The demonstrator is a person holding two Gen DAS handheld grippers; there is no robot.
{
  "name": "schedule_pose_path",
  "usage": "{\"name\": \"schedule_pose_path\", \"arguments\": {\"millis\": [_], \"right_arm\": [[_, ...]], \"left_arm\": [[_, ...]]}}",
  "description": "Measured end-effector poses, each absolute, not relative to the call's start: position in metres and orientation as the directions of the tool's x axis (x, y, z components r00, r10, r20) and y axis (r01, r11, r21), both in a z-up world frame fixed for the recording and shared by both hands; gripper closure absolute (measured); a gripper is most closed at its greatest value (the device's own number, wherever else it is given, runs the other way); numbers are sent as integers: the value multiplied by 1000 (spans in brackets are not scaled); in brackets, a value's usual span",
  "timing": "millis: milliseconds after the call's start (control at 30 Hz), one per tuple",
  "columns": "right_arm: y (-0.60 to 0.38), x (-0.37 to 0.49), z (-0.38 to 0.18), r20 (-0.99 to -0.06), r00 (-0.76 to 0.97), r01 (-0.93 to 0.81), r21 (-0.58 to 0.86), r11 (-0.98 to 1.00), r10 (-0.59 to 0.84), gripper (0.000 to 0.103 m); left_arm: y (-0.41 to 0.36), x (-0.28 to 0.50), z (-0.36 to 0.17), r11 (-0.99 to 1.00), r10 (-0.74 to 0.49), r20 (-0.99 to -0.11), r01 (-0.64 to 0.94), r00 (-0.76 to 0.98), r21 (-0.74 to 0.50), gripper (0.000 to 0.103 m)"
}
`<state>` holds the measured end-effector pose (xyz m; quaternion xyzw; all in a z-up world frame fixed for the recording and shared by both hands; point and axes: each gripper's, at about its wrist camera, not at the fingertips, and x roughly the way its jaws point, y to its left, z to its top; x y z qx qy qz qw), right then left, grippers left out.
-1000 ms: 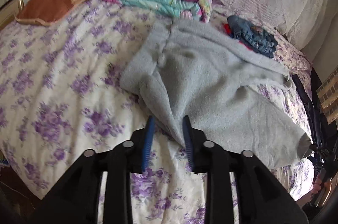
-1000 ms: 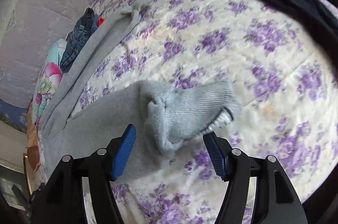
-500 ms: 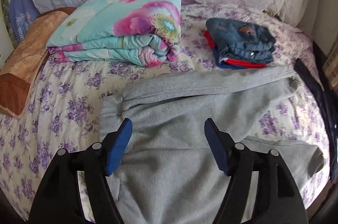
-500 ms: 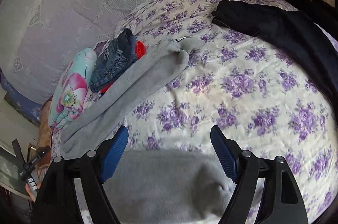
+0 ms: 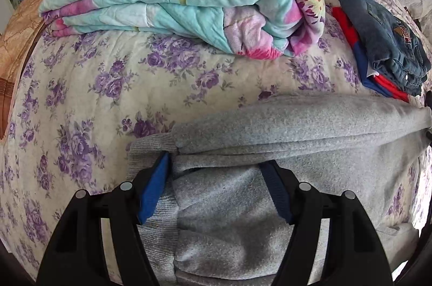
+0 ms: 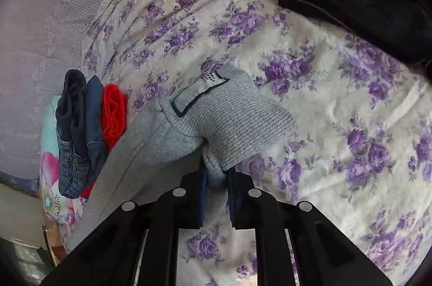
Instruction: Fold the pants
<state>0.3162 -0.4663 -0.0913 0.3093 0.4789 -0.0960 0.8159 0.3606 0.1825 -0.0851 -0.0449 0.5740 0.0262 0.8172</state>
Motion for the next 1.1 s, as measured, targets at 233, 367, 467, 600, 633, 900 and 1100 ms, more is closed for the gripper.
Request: {"name": "schedule_pose_path", "arguments": {"millis": [233,367,467,600,633,900,1100], "right_arm": [[-451,267,-69,-903,430,478,235,847,7,89],[-456,273,-110,-925,377,495,167,853,-38,79],[-435,275,-89,-954,252,465,-29,885,-164,39],[-388,237,-29,-900,338,404,-124,906,-274,38],[-369,228,-15,-893,383,357,-94,929,-238,35],[-162,255,13,-850,492,-298,39,954,189,28],[-64,311,-26,-869,428,-548,-31,836,248,39]], "left_arm": [[178,362,-85,997,13,-935,-77,353,-16,35],[166,366,-88,997,67,-935,-70,349,45,34],[169,357,-70,999,32,-927,-36,375,20,35],[200,328,-35,999,-12,-889,-24,459,-26,36],[210,322,-27,999,-22,-879,-29,475,-41,36],[235,323,-11,998,-50,-872,54,486,-27,35],[234,312,-19,995,7,-872,84,490,56,35]]}}
